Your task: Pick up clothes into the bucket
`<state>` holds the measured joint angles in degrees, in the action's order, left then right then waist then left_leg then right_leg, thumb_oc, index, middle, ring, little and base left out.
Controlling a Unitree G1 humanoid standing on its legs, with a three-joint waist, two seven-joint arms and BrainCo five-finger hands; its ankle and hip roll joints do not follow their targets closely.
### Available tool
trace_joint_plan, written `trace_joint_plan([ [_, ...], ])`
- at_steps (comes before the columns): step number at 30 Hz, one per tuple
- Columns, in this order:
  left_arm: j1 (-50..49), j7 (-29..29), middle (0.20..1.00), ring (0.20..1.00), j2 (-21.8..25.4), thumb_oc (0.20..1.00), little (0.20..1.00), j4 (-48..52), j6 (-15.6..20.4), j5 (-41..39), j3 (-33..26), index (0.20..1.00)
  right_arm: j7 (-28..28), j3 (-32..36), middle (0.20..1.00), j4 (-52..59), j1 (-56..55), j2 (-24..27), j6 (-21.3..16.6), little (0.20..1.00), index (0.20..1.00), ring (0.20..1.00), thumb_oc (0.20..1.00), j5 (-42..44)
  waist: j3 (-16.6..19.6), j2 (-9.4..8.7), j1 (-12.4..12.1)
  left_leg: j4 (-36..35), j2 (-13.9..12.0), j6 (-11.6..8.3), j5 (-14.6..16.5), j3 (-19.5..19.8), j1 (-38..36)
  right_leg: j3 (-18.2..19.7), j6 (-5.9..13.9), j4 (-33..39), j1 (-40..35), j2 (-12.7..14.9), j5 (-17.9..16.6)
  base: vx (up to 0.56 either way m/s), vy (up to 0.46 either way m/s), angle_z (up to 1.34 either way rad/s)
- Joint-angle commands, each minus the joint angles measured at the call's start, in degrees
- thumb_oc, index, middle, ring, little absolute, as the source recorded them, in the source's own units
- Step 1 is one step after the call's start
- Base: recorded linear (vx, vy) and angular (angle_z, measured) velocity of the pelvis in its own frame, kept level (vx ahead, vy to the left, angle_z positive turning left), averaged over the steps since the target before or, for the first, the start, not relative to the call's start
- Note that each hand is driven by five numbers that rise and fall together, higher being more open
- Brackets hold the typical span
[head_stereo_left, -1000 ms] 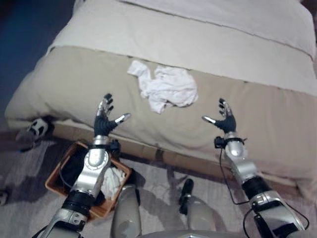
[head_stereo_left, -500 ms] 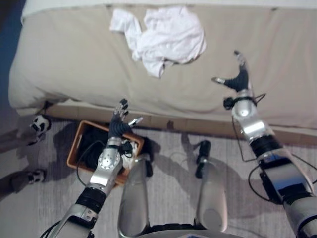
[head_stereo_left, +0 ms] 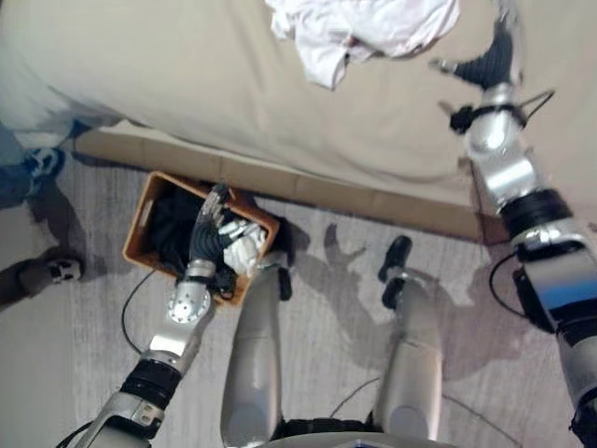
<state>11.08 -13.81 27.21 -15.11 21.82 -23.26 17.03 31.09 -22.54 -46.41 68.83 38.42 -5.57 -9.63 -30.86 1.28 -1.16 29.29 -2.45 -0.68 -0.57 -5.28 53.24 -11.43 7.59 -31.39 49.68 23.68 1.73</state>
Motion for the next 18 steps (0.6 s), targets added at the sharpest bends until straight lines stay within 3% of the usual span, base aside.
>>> trace_joint_plan([
  [1, -3.0, -0.8, 1.0, 1.0, 2.7, 1.0, 1.0, 5.3, 3.2, 0.8, -0.6, 1.0, 2.5, -2.3, 1.0, -0.7, 7.3, 4.2, -0.6, 1.0, 1.0, 1.0, 1.0, -1.3, 1.1, -0.54, -1.9, 0.7, 0.7, -0.81, 3.9, 3.4, 1.2, 1.2, 3.88, 0.8, 0.2, 1.5, -3.2, 0.03, -0.005, 0.06],
  [8, -3.2, -0.8, 1.0, 1.0, 4.0, 1.0, 1.0, 8.6, 3.5, 0.3, -0.9, 1.0, 1.5, -8.5, 1.0, -6.5, 14.6, 5.9, 0.1, 1.0, 1.0, 1.0, 1.0, -1.1, 1.1, -0.69, -3.2, -0.2, 1.4, -1.21, 3.0, 5.0, 4.7, 0.3, 3.89, -0.7, 3.5, 2.1, -2.4, 0.03, -0.011, 0.16],
  [18, -2.9, 0.1, 1.0, 1.0, 5.7, 1.0, 1.0, 15.2, 3.9, -2.1, -2.6, 1.0, -5.0, -18.0, 1.0, -21.0, 23.3, 6.8, 0.5, 1.0, 1.0, 1.0, 1.0, 2.9, 1.1, 0.09, -5.7, -0.1, 2.4, -1.86, 2.0, 5.9, 9.5, -0.9, 3.77, -3.0, 7.5, 3.3, -1.2, 0.02, -0.004, 0.11],
])
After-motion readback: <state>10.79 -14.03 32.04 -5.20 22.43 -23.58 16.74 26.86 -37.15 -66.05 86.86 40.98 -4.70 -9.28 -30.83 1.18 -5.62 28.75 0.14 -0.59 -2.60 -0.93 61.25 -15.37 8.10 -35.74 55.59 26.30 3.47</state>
